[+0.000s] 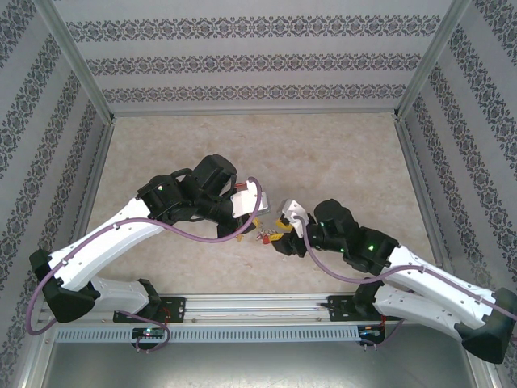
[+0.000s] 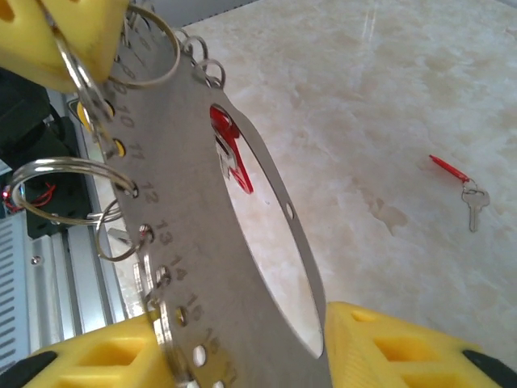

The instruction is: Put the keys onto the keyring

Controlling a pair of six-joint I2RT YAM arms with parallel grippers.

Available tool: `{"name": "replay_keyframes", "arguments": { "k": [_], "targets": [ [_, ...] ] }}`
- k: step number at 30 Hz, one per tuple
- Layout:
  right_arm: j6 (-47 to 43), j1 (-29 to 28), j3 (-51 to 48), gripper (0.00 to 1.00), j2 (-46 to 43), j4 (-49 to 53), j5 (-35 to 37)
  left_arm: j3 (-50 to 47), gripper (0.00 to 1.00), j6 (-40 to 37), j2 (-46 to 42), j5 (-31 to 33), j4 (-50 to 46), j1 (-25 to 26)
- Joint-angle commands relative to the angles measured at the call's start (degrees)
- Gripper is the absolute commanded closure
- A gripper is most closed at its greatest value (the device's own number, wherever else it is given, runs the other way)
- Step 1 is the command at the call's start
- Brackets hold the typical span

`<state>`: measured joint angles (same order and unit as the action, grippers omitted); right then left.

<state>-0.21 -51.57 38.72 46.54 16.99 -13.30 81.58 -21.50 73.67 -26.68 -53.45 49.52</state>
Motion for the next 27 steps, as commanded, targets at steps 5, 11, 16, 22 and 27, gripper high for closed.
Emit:
{"name": "replay_keyframes", "arguments": {
  "k": [5, 11, 16, 22, 27],
  "targets": [
    [-0.76, -0.63, 0.4, 0.78, -0.62, -0.98, 0.91, 1.56, 1.0, -1.43, -0.02, -0.66, 0.03, 0.67],
    [-1.42, -0.81, -0.39, 1.0, -2.59, -1.42, 0.38, 1.52, 1.0, -1.08, 0.47, 1.53, 0.54, 0.67],
    [-1.13, -1.05, -1.34, 1.0, -5.06, -2.63, 2.19, 0.95, 1.0, -0.5, 0.05, 4.47, 1.06, 0.71],
    [0.87, -0.99, -0.9, 1.0, -3.55, -3.15, 6.34, 1.02, 1.0, -0.22, -0.31, 6.41, -0.41, 1.41],
    [2.73, -0.99, 0.42, 1.0, -0.49, -5.11, 6.74, 1.42, 1.0, -1.12, 1.08, 10.04, -1.82, 3.37]
  ]
}}
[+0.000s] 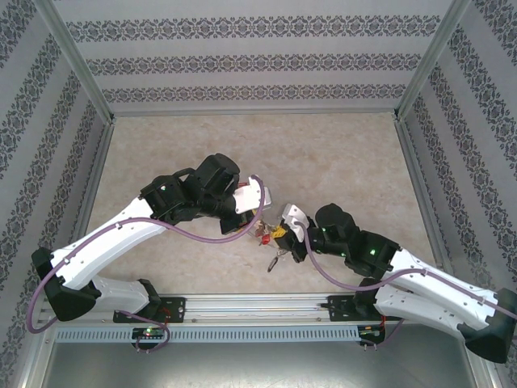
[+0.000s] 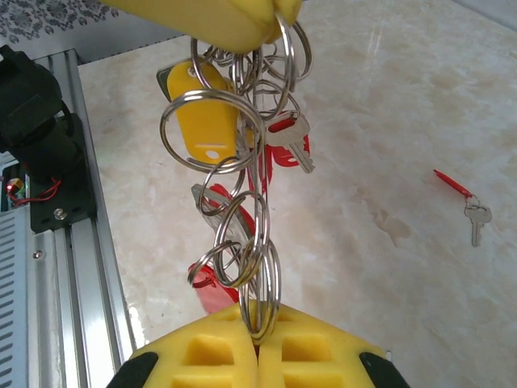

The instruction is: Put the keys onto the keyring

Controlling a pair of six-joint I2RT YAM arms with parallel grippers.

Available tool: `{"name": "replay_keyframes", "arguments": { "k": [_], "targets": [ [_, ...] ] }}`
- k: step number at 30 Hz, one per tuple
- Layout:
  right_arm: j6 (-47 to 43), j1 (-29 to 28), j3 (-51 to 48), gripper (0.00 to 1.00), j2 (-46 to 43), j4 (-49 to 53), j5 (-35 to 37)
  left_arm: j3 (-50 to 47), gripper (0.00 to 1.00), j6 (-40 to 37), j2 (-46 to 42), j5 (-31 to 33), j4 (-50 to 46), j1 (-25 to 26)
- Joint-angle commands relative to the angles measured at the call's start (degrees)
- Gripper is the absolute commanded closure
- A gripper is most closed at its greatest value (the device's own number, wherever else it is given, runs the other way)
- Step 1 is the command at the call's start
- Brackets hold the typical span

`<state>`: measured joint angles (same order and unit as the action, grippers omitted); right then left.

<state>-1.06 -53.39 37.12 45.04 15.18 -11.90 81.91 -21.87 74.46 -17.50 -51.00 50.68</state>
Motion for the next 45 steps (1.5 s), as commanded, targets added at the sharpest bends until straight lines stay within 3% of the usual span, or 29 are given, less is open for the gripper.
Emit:
{"name": "replay_keyframes", "arguments": {
  "k": [1, 14, 23, 32, 35, 37, 42, 45],
  "targets": [
    [3.63, 0.83, 2.3, 1.0, 1.32, -3.23, 5.55, 1.12, 1.0, -0.81, 0.5, 1.17, -4.19, 2.39],
    [3.26, 0.83, 2.84, 1.0, 1.8, -3.31, 7.85, 1.93, 0.97, 0.77, 0.92, -2.43, -5.11, 2.5],
    [2.56, 0.83, 2.6, 1.0, 0.63, -3.9, 8.47, 3.43, 0.76, 2.41, 1.77, -4.66, -7.36, 2.41],
    [1.97, 0.79, 2.78, 1.0, 0.13, -3.06, 9.34, 4.07, 0.95, 2.37, 2.67, -4.16, -7.37, 2.41],
    [2.02, 0.83, 2.87, 1.0, 0.18, -2.91, 9.96, 4.55, 0.97, 2.44, 2.33, -4.87, -8.24, 2.43],
    [1.92, 0.78, 2.78, 1.0, -0.01, -2.96, 9.97, 4.66, 0.92, 2.93, 1.83, -3.33, -8.92, 2.41],
    [1.69, 0.81, 2.6, 1.0, -0.23, -3.26, 9.64, 2.89, 0.67, 4.79, 0.06, 7.81, -7.85, 2.43],
    [1.66, 0.82, 2.76, 1.0, -0.08, -3.31, 9.35, 2.75, 0.64, 5.25, -0.45, 6.35, -6.48, 2.41]
  ]
}}
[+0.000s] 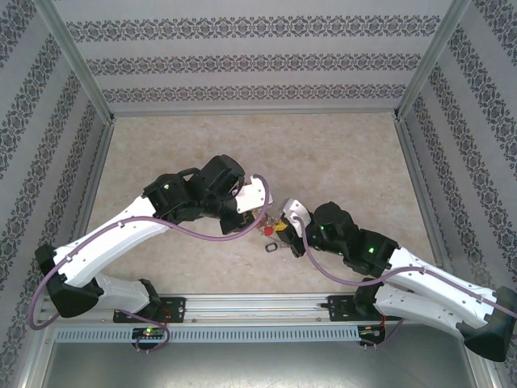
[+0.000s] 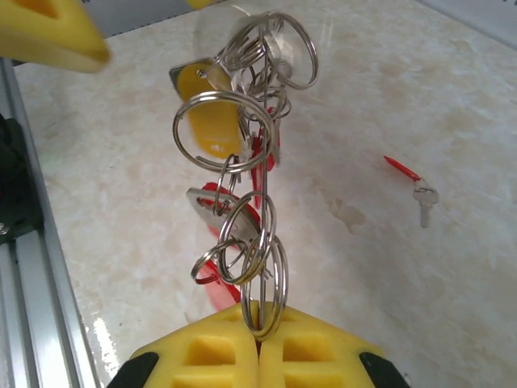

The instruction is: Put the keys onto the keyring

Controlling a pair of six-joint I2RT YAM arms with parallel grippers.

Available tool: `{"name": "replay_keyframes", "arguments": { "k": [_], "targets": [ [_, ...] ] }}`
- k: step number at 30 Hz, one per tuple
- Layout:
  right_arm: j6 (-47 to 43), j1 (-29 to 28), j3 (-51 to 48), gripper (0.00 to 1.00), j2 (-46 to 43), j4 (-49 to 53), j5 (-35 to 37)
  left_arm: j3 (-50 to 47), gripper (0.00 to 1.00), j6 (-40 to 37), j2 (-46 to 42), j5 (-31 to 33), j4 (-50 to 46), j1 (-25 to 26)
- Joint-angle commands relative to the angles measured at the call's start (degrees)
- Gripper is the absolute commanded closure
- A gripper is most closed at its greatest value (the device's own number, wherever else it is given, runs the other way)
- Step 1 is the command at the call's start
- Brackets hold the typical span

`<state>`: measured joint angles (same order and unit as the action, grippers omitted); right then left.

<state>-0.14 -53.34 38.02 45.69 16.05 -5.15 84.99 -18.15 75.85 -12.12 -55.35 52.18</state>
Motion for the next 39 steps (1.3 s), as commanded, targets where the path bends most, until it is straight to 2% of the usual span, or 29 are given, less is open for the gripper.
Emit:
{"name": "replay_keyframes", "arguments": {
  "k": [1, 11, 13, 17, 20, 28, 34, 39],
  "targets": [
    [0.68, 0.76, 1.88, 1.0, -0.71, -4.13, 2.51, -0.24, 0.64, 1.63, -1.85, 0.15, -1.8, 0.91],
    [0.33, 0.78, 2.15, 1.0, -0.87, -4.31, 1.31, 1.51, 0.68, 0.59, 0.54, -6.57, -1.18, 0.9],
    [0.21, 0.78, 2.15, 1.0, -0.65, -4.58, 0.62, 1.34, 0.67, 0.19, 0.82, -6.0, -0.32, 0.91],
    [0.19, 0.77, 1.97, 1.0, -0.35, -4.98, -0.61, 1.47, 0.58, -1.43, 1.12, -3.95, 2.4, 0.81],
    [0.14, 0.76, 2.14, 1.0, -0.3, -4.95, -0.85, 3.2, 0.58, -3.0, 2.63, -3.35, 2.81, 0.47],
    [-0.16, 0.78, 1.73, 1.0, -0.52, -4.37, -1.27, 8.01, 0.63, -5.17, 7.51, -4.93, 0.26, -1.55],
    [-0.66, 0.78, 1.36, 1.0, -1.08, -4.51, -1.53, 8.17, 0.64, -5.36, 8.86, -5.29, -0.28, -2.08],
    [-0.85, 0.78, 0.94, 1.0, -1.81, -4.19, -0.72, 9.1, 0.7, -5.35, 10.39, -5.59, -2.41, -2.09]
  ]
}}
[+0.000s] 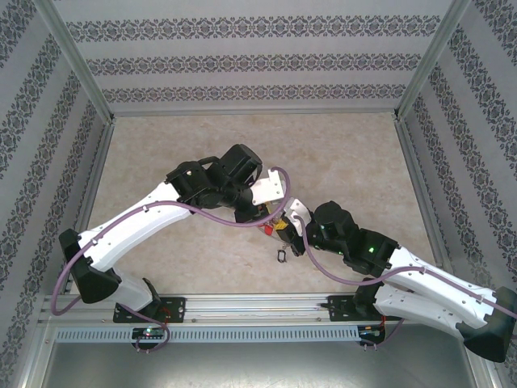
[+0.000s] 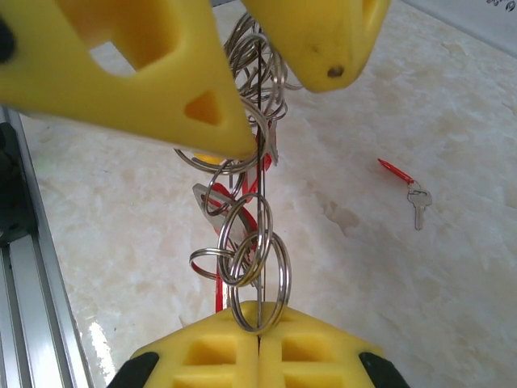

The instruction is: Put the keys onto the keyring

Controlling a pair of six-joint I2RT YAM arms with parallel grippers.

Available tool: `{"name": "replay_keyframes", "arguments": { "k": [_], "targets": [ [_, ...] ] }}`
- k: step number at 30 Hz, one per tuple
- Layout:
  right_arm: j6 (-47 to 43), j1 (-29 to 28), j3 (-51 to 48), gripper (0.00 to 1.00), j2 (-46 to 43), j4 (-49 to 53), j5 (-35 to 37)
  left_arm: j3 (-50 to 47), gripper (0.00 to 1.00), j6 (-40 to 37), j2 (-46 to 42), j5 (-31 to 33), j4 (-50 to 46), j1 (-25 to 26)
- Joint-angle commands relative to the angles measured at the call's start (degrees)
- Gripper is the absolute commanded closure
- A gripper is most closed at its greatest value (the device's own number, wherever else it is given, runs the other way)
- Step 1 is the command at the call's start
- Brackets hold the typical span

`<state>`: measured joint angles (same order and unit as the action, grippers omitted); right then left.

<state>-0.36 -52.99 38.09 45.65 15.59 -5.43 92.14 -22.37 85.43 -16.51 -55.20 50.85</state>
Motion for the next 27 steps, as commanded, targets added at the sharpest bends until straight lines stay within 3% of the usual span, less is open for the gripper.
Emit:
{"name": "replay_keyframes", "arguments": {
  "k": [1, 8, 27],
  "targets": [
    [-0.58, 0.44, 0.71, 1.0, -2.02, -3.82, -0.24, 1.75, 0.72, -1.07, 0.58, -1.24, -2.67, -0.75],
    [-0.53, 0.43, 0.41, 1.0, -1.67, -4.01, 0.71, 0.55, 0.88, 0.32, -2.08, -2.02, -2.95, -0.75],
    [-0.51, 0.46, 0.76, 1.0, -2.02, -3.67, 2.44, -1.96, 0.88, 3.44, -5.62, -3.03, -3.74, -0.73]
  ]
}}
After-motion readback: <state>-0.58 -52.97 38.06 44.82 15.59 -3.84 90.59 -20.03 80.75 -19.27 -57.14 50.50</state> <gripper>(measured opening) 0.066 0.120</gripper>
